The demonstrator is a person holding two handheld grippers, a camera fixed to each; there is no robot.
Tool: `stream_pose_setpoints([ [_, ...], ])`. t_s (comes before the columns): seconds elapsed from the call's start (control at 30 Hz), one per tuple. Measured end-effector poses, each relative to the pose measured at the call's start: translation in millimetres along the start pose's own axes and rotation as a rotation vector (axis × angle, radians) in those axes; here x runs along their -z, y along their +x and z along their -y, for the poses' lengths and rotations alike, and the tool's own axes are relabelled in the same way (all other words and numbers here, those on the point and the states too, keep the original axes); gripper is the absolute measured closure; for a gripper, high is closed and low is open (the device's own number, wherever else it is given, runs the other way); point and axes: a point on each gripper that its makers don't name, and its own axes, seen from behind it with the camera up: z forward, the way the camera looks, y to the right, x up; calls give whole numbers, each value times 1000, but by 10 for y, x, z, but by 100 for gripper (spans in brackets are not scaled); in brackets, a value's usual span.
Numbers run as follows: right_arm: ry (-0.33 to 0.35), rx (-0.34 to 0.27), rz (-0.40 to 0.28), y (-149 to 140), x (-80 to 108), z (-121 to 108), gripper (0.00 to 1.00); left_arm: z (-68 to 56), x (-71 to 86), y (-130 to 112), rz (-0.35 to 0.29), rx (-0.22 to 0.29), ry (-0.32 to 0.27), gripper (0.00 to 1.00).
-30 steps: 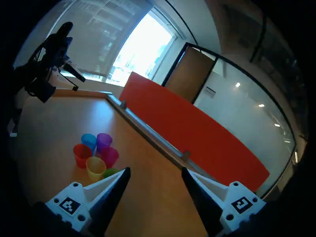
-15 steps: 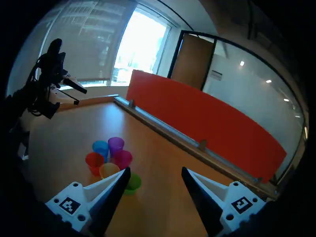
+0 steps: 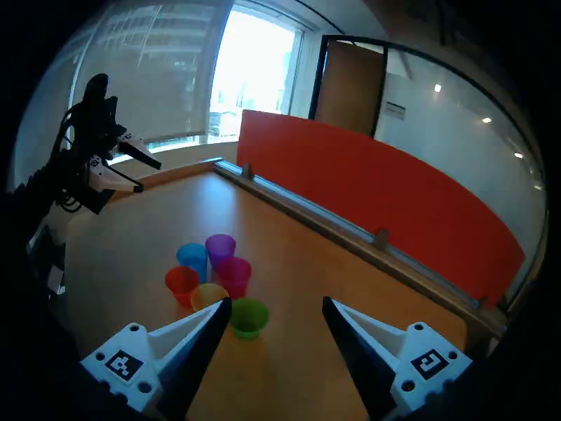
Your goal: Pour water
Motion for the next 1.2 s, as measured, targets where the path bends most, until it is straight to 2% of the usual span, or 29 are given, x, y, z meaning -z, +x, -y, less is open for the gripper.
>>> stream_pose_setpoints([
  [0.77, 89, -8, 58, -144, -289, 109, 0, -28, -232, -239, 66, -33, -54, 5],
  [1.2, 99, -18, 70, -232, -419, 113, 0, -27, -366, -426, 96, -33, -90, 5],
])
